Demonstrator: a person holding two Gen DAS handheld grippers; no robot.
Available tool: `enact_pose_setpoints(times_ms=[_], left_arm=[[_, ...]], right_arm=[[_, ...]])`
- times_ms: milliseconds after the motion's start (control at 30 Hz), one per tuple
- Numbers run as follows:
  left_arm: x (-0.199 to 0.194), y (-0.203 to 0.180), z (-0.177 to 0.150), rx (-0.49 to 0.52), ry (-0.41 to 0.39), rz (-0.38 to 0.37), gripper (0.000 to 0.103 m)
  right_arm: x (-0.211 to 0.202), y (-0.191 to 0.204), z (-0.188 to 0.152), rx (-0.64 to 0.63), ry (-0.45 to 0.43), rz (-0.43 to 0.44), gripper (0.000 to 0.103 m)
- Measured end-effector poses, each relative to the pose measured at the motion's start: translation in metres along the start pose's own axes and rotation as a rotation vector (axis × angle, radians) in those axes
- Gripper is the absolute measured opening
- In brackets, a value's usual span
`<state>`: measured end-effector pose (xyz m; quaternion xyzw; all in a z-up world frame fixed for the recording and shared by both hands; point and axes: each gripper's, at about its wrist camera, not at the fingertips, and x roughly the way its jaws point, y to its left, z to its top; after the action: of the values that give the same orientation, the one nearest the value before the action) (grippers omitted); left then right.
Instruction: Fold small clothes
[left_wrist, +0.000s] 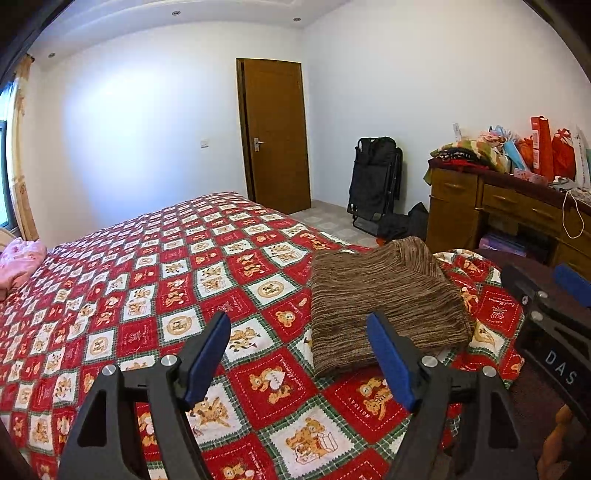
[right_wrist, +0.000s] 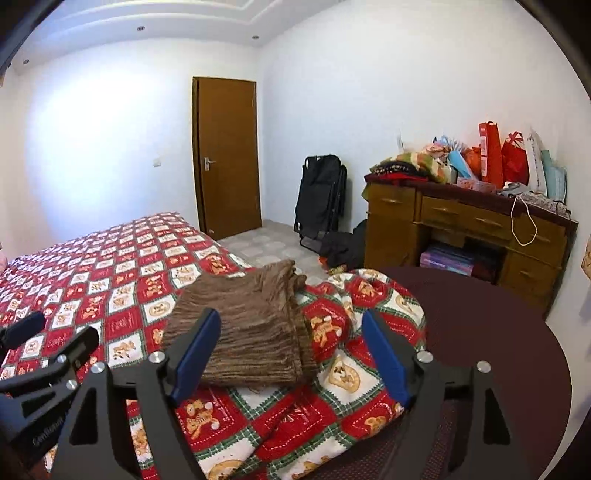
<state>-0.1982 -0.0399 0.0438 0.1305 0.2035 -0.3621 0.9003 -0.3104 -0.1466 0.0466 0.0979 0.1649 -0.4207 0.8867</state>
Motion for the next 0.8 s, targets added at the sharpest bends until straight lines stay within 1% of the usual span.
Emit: enact_pose_setpoints(times_ms=[33, 100, 200, 300, 467, 533, 633, 700, 800], left_arm=[[-0.001, 0.0, 0.0, -0.002, -0.003, 0.002, 0.077], [-0.006, 0.002, 0.0, -0.009, -0.014, 0.011, 0.077], [-0.009, 0.005, 0.0, -0.027, -0.015, 0.025, 0.078], [-0.013, 0.009, 0.0, -0.049, -0.019, 0.019, 0.078], [-0.021, 0.01, 0.0, -0.038, -0.044, 0.042, 0.078], [-0.024, 0.011, 0.0, -0.037, -0.053, 0.042, 0.078], [-0.027, 0.013, 0.002, -0.047, -0.062, 0.043, 0.078], [-0.027, 0.013, 0.003, -0.05, -0.062, 0.041, 0.078], [-0.027, 0.012, 0.003, -0.041, -0.058, 0.047, 0.079]], right_arm=[[-0.002, 0.0, 0.001, 0.003, -0.008, -0.003, 0.087], [-0.007, 0.0, 0.002, 0.008, -0.028, -0.003, 0.092], [-0.012, 0.003, 0.004, 0.005, -0.051, 0.003, 0.092], [-0.017, 0.005, 0.005, 0.002, -0.078, -0.001, 0.092], [-0.025, 0.004, 0.008, 0.001, -0.122, -0.012, 0.094], [-0.026, 0.004, 0.009, 0.005, -0.129, -0.014, 0.096], [-0.026, 0.005, 0.01, 0.0, -0.138, -0.017, 0.096], [-0.028, 0.005, 0.011, -0.002, -0.147, -0.024, 0.096], [-0.032, 0.004, 0.012, 0.006, -0.162, -0.025, 0.099]])
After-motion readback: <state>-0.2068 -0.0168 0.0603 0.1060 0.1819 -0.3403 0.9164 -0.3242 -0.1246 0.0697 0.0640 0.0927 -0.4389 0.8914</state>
